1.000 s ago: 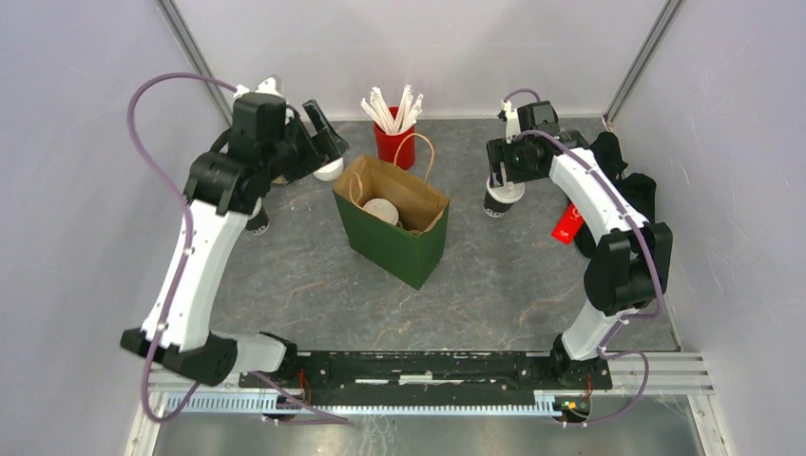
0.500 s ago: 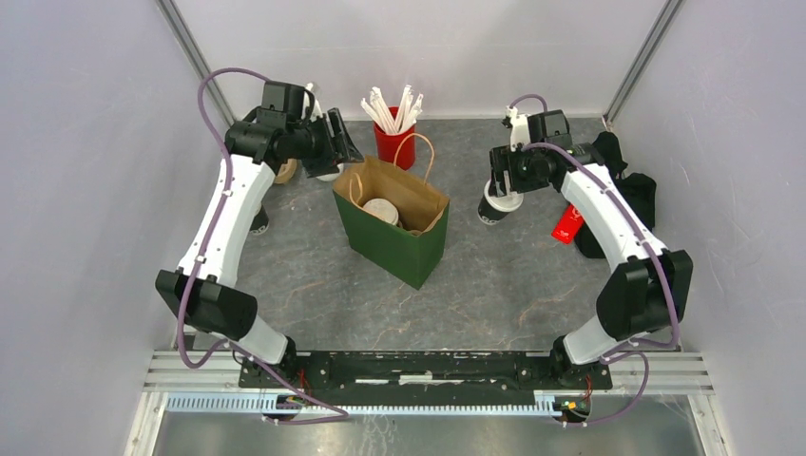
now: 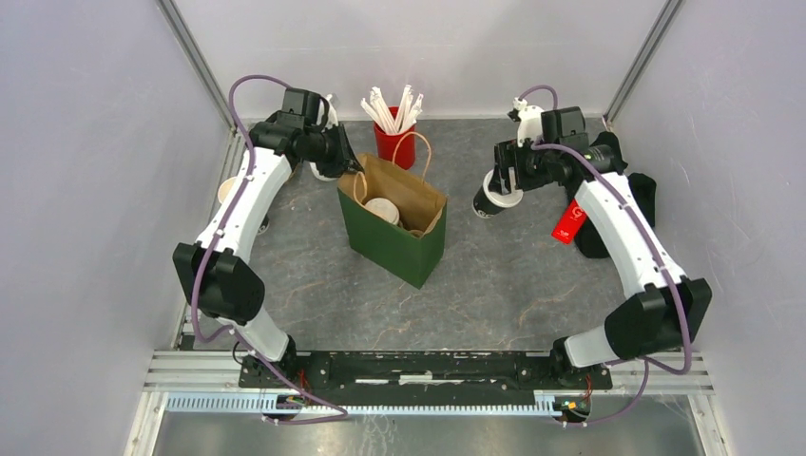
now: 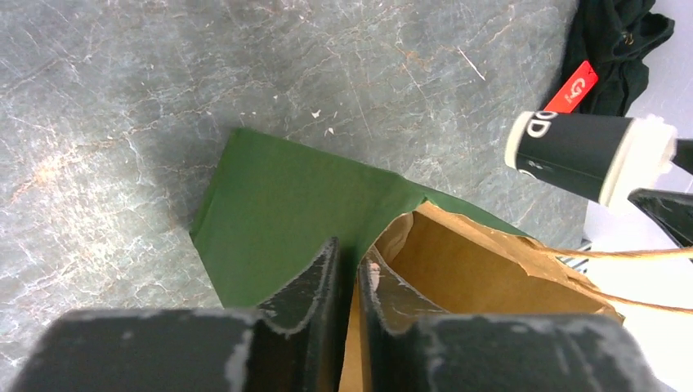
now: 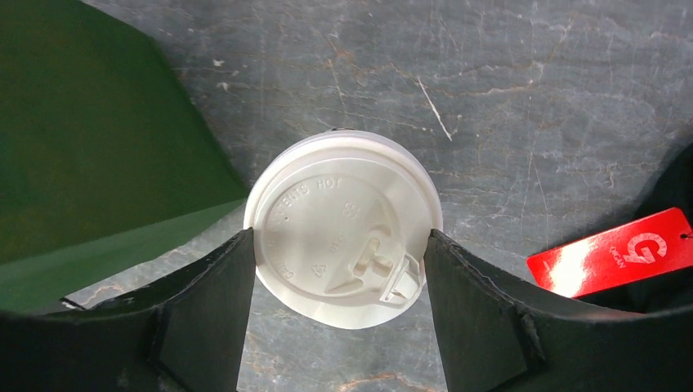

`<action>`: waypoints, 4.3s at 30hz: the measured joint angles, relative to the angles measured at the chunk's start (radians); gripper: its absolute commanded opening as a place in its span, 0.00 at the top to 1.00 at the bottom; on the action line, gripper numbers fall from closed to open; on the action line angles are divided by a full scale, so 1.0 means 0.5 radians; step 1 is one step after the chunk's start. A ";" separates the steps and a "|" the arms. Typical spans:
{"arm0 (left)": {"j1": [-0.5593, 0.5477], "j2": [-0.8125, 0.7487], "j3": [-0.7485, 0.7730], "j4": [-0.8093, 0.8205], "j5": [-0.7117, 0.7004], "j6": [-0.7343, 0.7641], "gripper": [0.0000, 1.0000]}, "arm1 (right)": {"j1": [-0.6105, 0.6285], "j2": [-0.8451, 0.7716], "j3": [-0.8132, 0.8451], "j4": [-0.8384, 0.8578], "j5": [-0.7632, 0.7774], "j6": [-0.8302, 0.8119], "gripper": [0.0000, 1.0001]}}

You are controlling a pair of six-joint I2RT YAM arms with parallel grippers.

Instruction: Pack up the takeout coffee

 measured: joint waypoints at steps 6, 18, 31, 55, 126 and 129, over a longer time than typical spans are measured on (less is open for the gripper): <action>-0.024 -0.034 -0.101 0.159 -0.047 0.066 0.98 | 0.002 -0.159 0.126 -0.025 -0.118 0.024 0.31; -0.042 -0.649 -0.719 0.547 -0.217 0.066 0.98 | 0.179 -0.221 0.740 0.034 -0.320 0.089 0.32; -0.044 -0.880 -0.939 0.655 -0.365 0.039 0.98 | 0.664 -0.171 0.928 0.346 -0.540 0.324 0.36; -0.045 -1.577 -1.763 1.495 -0.343 0.068 0.98 | 1.726 -0.066 0.652 0.076 0.652 -0.237 0.38; -0.046 -2.345 -2.663 2.104 -0.298 0.278 0.98 | 2.251 0.137 -0.080 0.208 1.527 -1.157 0.45; -0.046 -2.345 -2.663 2.100 -0.300 0.278 0.98 | 2.239 0.135 -0.107 0.279 1.522 -1.205 0.46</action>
